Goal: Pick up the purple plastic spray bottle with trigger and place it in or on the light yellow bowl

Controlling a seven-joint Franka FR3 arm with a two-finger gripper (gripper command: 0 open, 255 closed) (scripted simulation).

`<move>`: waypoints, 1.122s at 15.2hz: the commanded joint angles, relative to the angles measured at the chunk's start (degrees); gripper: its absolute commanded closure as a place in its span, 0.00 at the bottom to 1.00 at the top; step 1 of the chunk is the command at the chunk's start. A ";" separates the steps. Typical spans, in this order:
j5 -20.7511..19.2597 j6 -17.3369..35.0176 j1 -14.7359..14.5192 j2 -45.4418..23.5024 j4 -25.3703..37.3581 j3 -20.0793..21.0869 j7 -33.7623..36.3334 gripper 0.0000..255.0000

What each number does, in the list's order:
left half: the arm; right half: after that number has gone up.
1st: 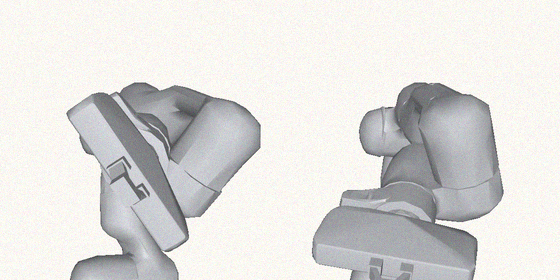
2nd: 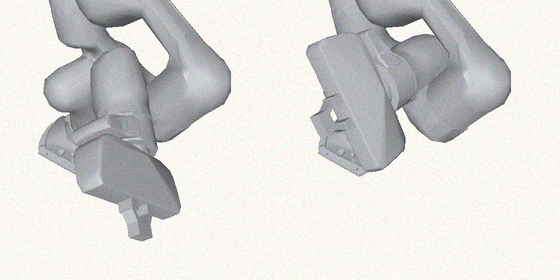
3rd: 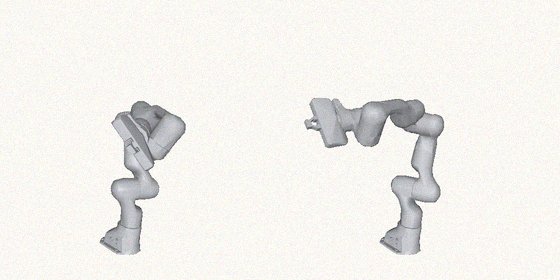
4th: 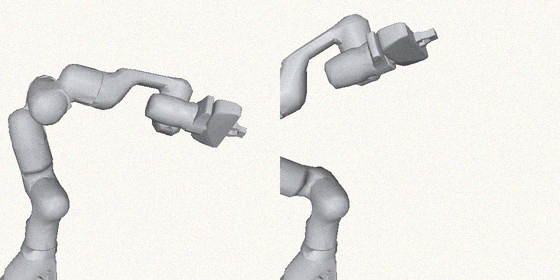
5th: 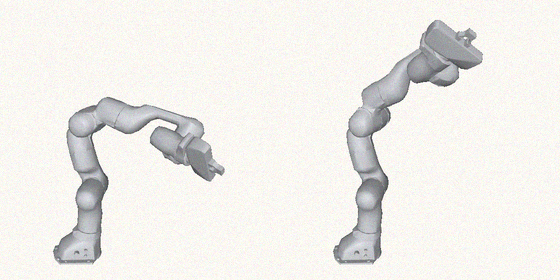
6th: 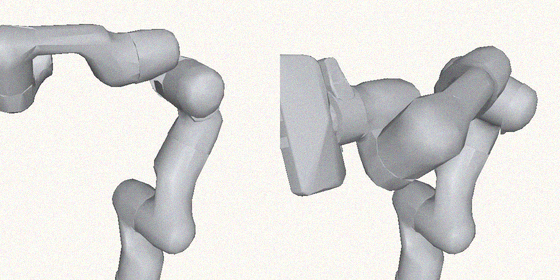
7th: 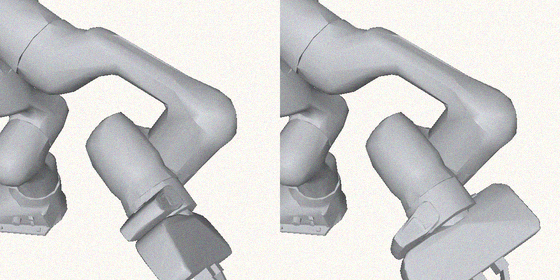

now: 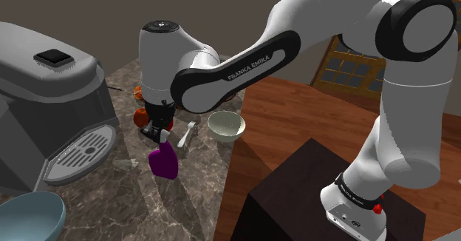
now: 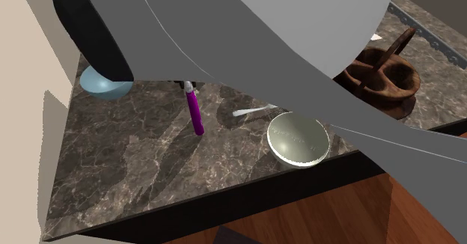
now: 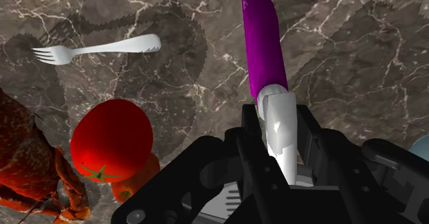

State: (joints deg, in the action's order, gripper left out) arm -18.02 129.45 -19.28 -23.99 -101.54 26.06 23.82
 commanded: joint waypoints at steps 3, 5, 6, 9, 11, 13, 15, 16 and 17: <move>-0.01 0.00 0.00 -0.01 -0.01 -0.01 0.01 1.00; 0.26 -0.61 0.09 0.35 0.27 0.13 -0.20 1.00; 0.52 -1.22 0.16 0.70 0.57 0.26 -0.40 1.00; 1.27 -3.06 0.37 1.71 1.53 0.62 -0.98 1.00; 1.74 -4.31 0.49 2.33 2.24 0.84 -1.35 1.00; 2.19 -5.58 0.59 2.91 3.01 1.04 -1.70 1.00; 2.61 -6.87 0.67 3.45 3.84 1.22 -2.04 1.00; 2.81 -7.53 0.70 3.71 4.27 1.31 -2.21 1.00; 3.00 -8.18 0.73 3.95 4.72 1.39 -2.36 1.00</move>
State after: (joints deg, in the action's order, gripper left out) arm -15.21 122.07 -18.53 -20.27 -97.39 27.34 21.57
